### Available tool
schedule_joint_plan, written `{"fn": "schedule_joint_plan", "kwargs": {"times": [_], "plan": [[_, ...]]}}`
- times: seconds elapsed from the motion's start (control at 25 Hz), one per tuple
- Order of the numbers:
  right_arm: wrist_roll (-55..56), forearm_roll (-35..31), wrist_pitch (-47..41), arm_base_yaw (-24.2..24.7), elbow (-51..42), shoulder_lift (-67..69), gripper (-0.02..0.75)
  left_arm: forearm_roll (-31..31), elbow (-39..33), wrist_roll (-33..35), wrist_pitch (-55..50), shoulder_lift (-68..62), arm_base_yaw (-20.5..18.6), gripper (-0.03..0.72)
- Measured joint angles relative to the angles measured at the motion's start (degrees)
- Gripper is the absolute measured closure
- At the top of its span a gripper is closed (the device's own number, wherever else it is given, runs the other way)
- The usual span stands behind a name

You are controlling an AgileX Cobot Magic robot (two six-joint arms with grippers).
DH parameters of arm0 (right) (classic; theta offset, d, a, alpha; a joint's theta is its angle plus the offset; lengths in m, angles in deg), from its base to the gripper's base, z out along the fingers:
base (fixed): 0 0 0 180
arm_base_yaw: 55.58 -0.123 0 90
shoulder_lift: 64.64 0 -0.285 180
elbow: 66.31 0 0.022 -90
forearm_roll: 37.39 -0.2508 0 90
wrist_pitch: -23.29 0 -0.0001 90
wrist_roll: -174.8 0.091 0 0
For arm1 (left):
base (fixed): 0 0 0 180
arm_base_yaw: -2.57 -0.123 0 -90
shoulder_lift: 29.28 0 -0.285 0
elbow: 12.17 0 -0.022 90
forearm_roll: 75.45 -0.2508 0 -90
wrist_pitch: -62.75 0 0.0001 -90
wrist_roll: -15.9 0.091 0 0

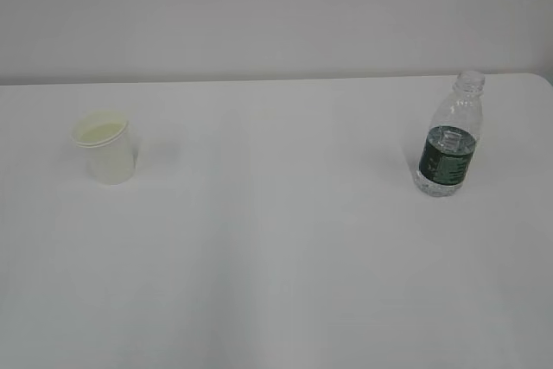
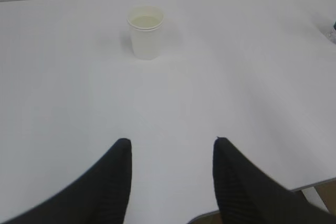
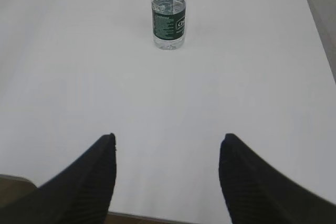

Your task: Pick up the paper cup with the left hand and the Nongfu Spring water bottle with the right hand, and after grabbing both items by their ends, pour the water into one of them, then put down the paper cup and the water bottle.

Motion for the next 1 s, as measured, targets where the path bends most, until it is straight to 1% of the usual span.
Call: {"fn": "schedule_joint_plan", "kwargs": {"times": [0.6, 0.68, 0.84, 1.0], "plan": [[0.0, 0.0, 0.0, 0.0, 0.0, 0.0, 0.275, 0.0, -0.2, 0.0, -0.2, 0.0, 0.0, 0.329], [0.0, 0.0, 0.0, 0.0, 0.0, 0.0, 0.275, 0.0, -0.8, 0.0, -0.7, 0.0, 0.0, 0.312], [0.0, 0.0, 0.0, 0.0, 0.0, 0.0, 0.275, 0.0, -1.2, 0.0, -1.0, 0.0, 0.0, 0.247], [0.0, 0.0, 0.0, 0.0, 0.0, 0.0, 0.275, 0.0, -1.2, 0.0, -1.0, 0.0, 0.0, 0.230]]}}
